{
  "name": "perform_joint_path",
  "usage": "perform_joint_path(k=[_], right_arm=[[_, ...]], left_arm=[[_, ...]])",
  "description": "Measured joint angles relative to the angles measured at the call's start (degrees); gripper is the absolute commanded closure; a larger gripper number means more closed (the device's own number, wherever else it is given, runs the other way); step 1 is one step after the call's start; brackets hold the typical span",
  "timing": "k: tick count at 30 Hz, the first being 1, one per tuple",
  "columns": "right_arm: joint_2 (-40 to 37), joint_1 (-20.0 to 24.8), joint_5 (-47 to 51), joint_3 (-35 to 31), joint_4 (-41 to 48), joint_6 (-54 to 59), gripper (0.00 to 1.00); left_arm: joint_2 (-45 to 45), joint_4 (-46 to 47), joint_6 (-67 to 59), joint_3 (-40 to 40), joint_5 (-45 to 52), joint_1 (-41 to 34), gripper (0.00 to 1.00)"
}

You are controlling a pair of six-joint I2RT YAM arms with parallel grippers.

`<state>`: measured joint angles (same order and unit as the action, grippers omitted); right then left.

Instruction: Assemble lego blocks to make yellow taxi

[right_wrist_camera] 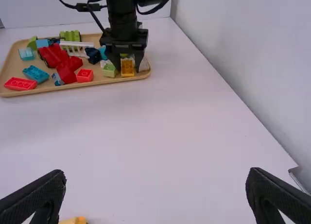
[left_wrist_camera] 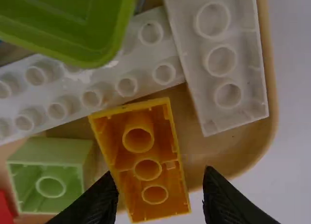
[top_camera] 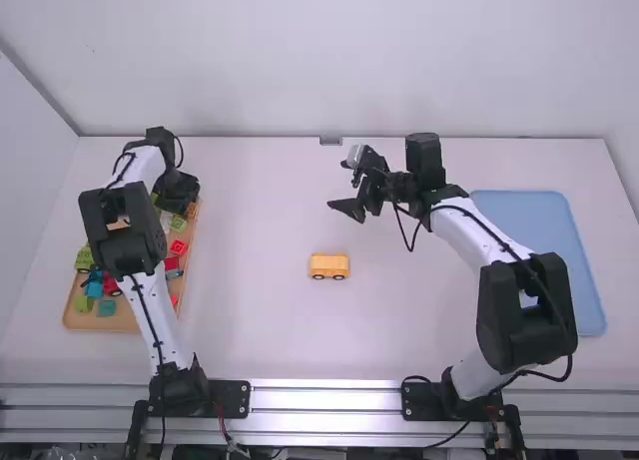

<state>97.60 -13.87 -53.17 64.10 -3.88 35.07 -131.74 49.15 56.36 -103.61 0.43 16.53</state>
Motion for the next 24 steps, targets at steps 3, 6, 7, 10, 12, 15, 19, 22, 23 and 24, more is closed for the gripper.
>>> perform_joint_path(k=[3, 6, 7, 10, 12, 15, 19, 22, 23, 24], right_arm=[[0.0, 0.0, 0.0, 0.0, 0.0, -0.1, 0.01], [0.0, 0.0, 0.0, 0.0, -0.1, 0.0, 0.01], [0.0, 0.0, 0.0, 0.0, -0.1, 0.0, 0.01], [0.0, 0.0, 0.0, 0.0, -0.1, -0.2, 0.01], [0.0, 0.0, 0.0, -0.1, -0.3, -0.1, 0.01], [0.0, 0.0, 0.0, -0.1, -0.3, 0.0, 0.02], [0.0, 0.0, 0.0, -0.1, -0.1, 0.5, 0.02], [0.0, 0.0, 0.0, -0.1, 0.0, 0.9, 0.01], [0.0, 0.0, 0.0, -0.1, 0.0, 1.0, 0.02], [0.0, 0.0, 0.0, -0.1, 0.0, 1.1, 0.02]], left_arm=[[0.0, -1.2, 0.0, 1.6, 0.2, 0.0, 0.54], [0.0, -1.0, 0.0, 1.9, 0.2, 0.0, 0.54], [0.0, -0.5, 0.0, 1.9, 0.0, 0.0, 0.54], [0.0, 1.5, 0.0, 1.9, -0.7, 0.1, 0.56], [0.0, 2.1, 0.0, 1.9, -1.0, 0.1, 0.58], [0.0, 2.7, 0.0, 1.9, -1.1, 0.1, 0.68], [0.0, 3.1, -0.1, 1.9, -1.1, 0.1, 0.78], [0.0, 2.4, -3.0, 1.9, -1.1, 0.1, 0.73], [0.0, 2.3, -4.3, 1.9, -1.1, 0.1, 0.68], [0.0, 2.1, -6.2, 1.9, -1.1, 0.1, 0.52]])
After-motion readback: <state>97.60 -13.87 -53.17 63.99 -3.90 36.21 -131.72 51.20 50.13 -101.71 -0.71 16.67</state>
